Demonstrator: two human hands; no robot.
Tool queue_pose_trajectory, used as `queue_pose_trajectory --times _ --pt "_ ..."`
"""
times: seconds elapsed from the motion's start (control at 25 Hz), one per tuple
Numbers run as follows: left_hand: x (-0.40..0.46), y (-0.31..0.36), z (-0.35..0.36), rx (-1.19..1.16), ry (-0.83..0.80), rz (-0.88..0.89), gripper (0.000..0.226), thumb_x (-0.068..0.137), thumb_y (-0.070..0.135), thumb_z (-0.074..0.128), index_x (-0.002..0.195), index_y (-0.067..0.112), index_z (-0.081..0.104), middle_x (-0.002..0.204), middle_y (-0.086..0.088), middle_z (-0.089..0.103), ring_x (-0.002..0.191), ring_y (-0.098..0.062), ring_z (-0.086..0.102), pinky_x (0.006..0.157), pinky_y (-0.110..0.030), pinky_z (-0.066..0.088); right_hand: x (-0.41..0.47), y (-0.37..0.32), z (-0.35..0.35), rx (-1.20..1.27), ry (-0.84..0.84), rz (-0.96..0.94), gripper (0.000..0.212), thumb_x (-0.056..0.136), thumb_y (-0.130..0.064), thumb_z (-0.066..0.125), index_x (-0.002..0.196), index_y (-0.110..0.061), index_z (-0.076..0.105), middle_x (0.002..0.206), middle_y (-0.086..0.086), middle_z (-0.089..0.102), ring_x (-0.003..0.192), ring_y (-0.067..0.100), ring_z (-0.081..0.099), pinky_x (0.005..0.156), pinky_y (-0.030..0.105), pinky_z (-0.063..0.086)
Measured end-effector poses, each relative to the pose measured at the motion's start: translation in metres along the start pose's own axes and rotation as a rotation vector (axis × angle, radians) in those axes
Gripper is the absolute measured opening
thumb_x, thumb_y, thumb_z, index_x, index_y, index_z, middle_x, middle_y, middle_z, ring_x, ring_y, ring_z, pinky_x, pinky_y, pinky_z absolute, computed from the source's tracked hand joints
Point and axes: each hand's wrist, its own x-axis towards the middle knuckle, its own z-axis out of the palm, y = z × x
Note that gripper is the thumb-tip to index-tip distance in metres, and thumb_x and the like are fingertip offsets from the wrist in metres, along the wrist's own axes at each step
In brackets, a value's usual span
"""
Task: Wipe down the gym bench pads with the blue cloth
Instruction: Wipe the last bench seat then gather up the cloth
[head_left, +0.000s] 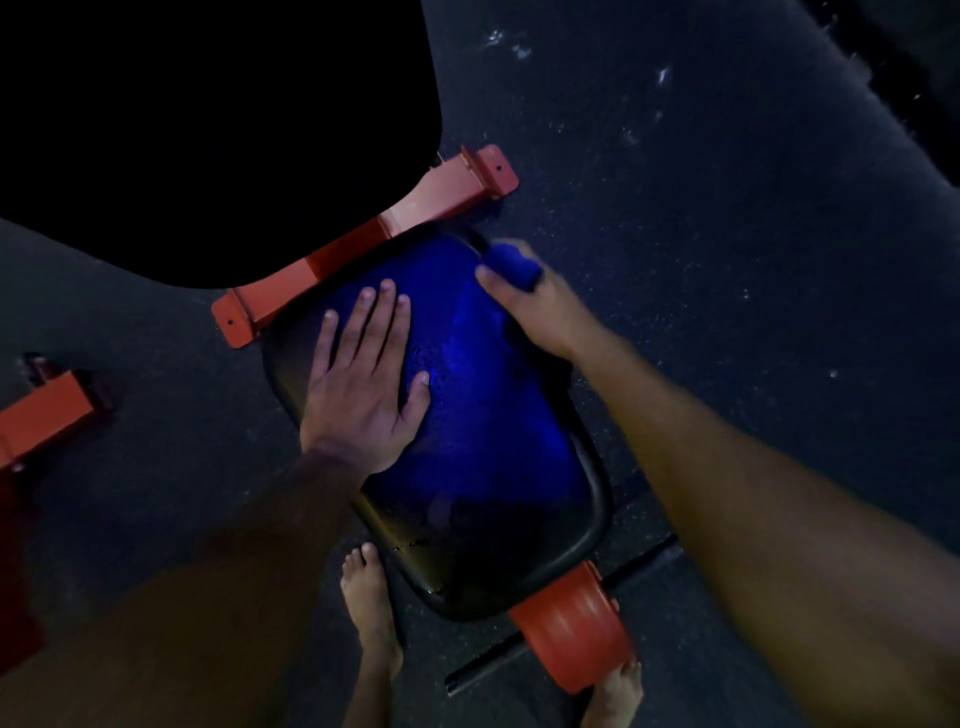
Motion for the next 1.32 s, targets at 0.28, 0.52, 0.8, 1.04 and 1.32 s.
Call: queue_pose_trajectory --times 0.28,0.52,0.8,1.04,1.32 --pt "-0.001 0.0 -0.002 0.023 -0.019 0.0 0.074 0.101 0.048 0.023 0.163 0.008 0.014 0.172 -0.009 0.009 0.159 -0.023 0.006 0.127 -0.051 0.008 0.006 -0.022 0.001 0.2 0.042 0.017 0.043 0.093 -0.045 0.065 0.132 -0.032 0.055 0.107 -0.015 0.063 0.104 0.006 0.063 0.099 0.023 0.045" --pt "-0.001 -0.002 -0.001 0.007 -0.012 0.004 0.074 0.102 0.048 0.024 0.163 0.007 0.014 0.172 -0.009 0.008 0.159 -0.023 0.006 0.128 -0.051 0.006 -0.137 0.06 0.01 0.297 0.047 0.113 0.058 0.092 -0.045 0.067 0.145 -0.047 0.042 0.141 -0.021 0.053 0.124 -0.01 0.051 0.112 0.028 0.041" --pt "-0.002 -0.001 -0.001 0.004 -0.014 -0.001 0.074 0.102 0.048 0.023 0.163 0.008 0.012 0.172 -0.008 0.006 0.159 -0.023 0.004 0.127 -0.052 0.007 -0.126 0.059 0.01 0.155 0.033 0.102 0.054 0.091 -0.057 0.059 0.141 -0.054 0.04 0.129 -0.024 0.059 0.117 -0.004 0.057 0.101 0.036 0.048" --pt "-0.001 -0.001 0.001 0.01 0.0 0.001 0.075 0.1 0.047 0.025 0.163 0.009 0.013 0.172 -0.007 0.006 0.159 -0.022 0.004 0.127 -0.052 0.009 0.025 -0.018 0.001 0.003 0.045 -0.067 0.027 0.094 -0.052 0.059 0.117 -0.038 0.057 0.102 -0.012 0.066 0.096 0.009 0.063 0.098 0.038 0.049" --pt "-0.001 -0.002 0.002 -0.02 0.001 -0.011 0.074 0.1 0.047 0.025 0.163 0.008 0.016 0.172 -0.009 0.008 0.159 -0.022 0.006 0.127 -0.053 0.009 -0.024 0.003 0.002 0.174 0.034 0.027 0.049 0.092 -0.048 0.064 0.138 -0.042 0.049 0.121 -0.02 0.064 0.109 -0.002 0.06 0.098 0.019 0.044"
